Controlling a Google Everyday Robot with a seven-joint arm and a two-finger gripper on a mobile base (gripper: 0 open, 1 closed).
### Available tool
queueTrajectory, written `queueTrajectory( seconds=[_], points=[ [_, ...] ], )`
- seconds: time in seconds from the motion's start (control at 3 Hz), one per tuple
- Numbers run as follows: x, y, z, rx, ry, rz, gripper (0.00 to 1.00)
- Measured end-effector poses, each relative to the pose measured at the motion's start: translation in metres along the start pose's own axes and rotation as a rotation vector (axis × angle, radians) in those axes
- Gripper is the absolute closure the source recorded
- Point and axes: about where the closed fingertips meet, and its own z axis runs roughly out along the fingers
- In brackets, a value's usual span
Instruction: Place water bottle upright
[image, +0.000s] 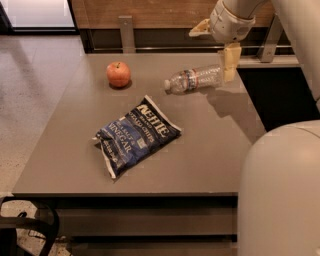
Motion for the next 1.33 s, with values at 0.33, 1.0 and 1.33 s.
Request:
queueTrajectory(
  seconds=[0.33, 1.0, 1.33],
  points=[
    [-0.012, -0.015, 0.022, -0.014, -0.056, -0.011, 0.0],
    [-0.018, -0.029, 0.053, -0.053, -0.019, -0.007, 0.0],
    [-0.017, -0.03, 0.068, -0.091, 0.052, -0.003, 0.0]
  ],
)
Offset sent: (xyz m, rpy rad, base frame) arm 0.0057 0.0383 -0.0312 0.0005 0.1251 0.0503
